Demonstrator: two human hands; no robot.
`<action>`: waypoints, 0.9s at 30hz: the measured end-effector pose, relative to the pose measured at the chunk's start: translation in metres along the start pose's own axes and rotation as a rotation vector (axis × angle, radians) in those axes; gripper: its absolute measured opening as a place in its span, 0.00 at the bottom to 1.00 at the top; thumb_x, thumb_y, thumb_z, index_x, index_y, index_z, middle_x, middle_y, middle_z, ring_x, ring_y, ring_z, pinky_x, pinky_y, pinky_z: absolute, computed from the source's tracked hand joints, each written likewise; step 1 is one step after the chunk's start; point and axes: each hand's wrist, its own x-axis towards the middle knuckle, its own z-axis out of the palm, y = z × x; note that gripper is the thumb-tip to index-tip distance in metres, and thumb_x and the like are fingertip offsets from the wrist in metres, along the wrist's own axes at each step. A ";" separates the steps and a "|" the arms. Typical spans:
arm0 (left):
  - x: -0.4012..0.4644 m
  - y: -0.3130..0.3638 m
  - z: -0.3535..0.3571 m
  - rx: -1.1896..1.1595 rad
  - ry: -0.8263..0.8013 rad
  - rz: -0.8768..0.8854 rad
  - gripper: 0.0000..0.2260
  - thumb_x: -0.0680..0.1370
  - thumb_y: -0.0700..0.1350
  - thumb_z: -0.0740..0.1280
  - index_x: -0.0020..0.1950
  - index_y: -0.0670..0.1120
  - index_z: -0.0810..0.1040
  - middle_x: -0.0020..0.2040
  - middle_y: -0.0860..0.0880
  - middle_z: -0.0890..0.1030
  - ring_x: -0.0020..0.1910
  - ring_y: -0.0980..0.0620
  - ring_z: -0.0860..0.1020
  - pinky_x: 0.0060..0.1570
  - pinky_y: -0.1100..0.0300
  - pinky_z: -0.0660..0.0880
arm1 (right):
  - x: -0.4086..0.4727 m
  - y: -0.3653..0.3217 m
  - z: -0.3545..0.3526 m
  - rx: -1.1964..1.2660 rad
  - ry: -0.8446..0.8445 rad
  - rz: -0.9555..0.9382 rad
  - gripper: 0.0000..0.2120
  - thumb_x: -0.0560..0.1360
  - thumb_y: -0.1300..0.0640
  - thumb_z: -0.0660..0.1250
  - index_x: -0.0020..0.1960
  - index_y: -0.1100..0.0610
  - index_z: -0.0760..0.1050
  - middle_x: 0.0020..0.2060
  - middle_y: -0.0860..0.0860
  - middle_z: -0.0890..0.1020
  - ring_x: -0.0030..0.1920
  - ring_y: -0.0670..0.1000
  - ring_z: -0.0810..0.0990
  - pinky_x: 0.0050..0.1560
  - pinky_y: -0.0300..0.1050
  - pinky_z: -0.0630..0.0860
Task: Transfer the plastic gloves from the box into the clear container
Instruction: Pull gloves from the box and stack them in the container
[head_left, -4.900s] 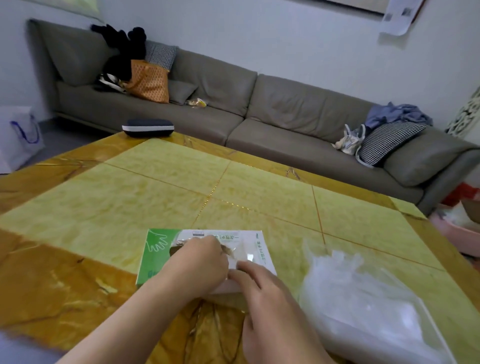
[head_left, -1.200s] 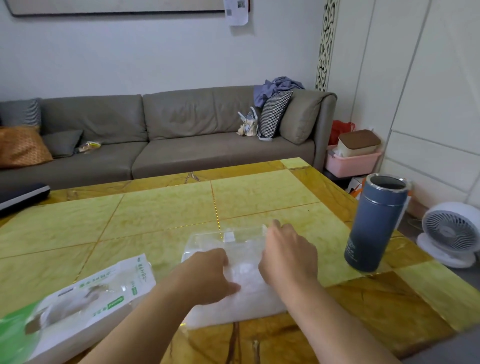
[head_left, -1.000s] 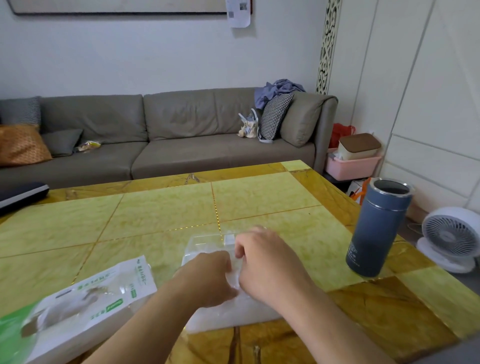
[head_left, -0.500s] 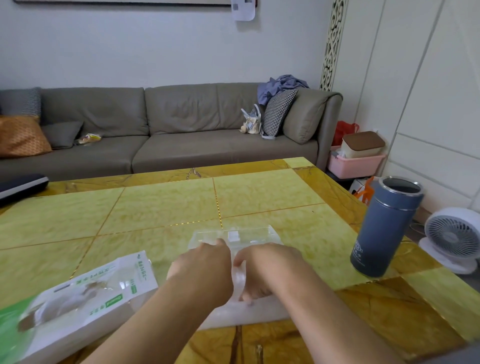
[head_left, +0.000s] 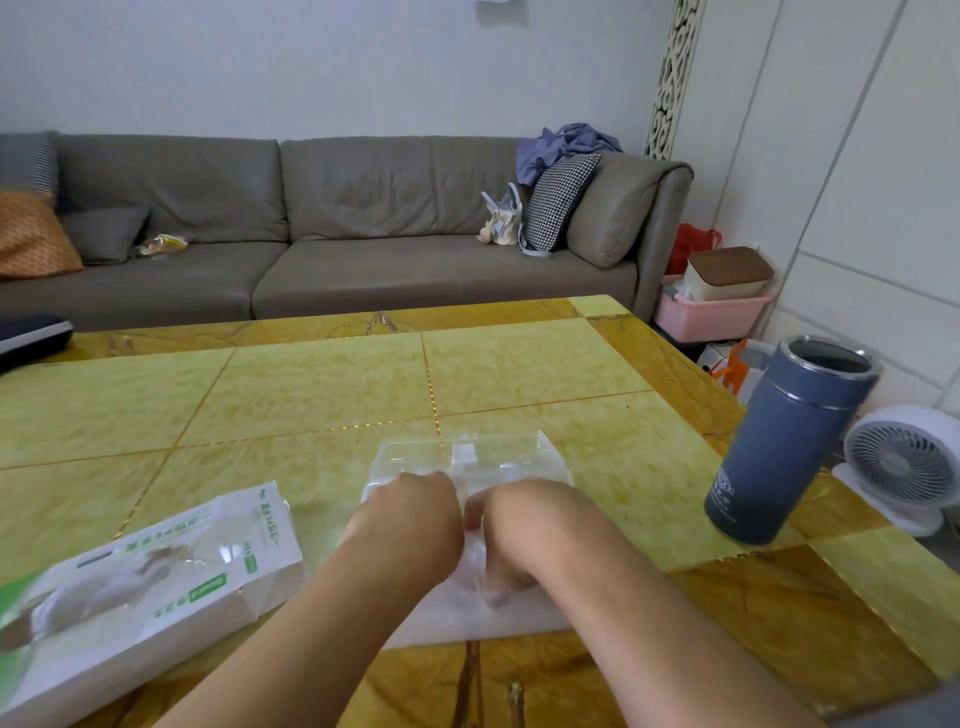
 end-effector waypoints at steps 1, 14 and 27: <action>0.003 -0.001 0.002 0.003 0.002 -0.015 0.08 0.79 0.35 0.58 0.54 0.45 0.73 0.55 0.44 0.79 0.56 0.43 0.79 0.43 0.56 0.71 | -0.002 0.001 0.000 0.015 0.007 -0.010 0.34 0.73 0.52 0.79 0.76 0.41 0.71 0.64 0.49 0.81 0.61 0.58 0.81 0.54 0.51 0.78; -0.021 -0.021 -0.025 -0.220 -0.147 0.063 0.02 0.84 0.42 0.60 0.56 0.46 0.69 0.48 0.49 0.74 0.45 0.49 0.75 0.43 0.58 0.70 | -0.050 0.016 0.008 0.262 0.244 -0.023 0.31 0.81 0.53 0.65 0.81 0.36 0.63 0.72 0.47 0.77 0.57 0.51 0.82 0.53 0.46 0.79; -0.099 -0.184 -0.010 -0.359 0.381 -0.269 0.03 0.80 0.46 0.59 0.52 0.51 0.70 0.52 0.52 0.76 0.48 0.50 0.75 0.47 0.53 0.76 | -0.078 -0.109 0.040 0.070 0.887 -0.461 0.26 0.68 0.67 0.67 0.65 0.52 0.76 0.59 0.44 0.75 0.59 0.50 0.76 0.55 0.44 0.78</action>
